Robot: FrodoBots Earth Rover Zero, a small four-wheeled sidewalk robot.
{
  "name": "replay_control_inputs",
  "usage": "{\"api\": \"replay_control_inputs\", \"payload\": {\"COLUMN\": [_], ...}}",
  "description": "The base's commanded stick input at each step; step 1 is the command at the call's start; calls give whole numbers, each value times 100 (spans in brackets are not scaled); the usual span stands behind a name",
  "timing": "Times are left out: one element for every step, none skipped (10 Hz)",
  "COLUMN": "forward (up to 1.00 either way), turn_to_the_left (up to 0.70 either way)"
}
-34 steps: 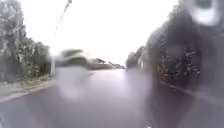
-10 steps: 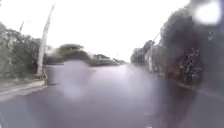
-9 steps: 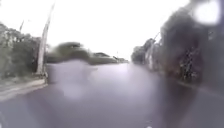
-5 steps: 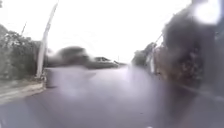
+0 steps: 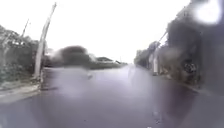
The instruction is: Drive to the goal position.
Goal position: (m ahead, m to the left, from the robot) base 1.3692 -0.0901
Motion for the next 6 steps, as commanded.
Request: {"api": "replay_control_inputs", "payload": {"forward": [70,70,70,70,70,70], "turn_to_the_left": [35,35,35,35,35,35]}}
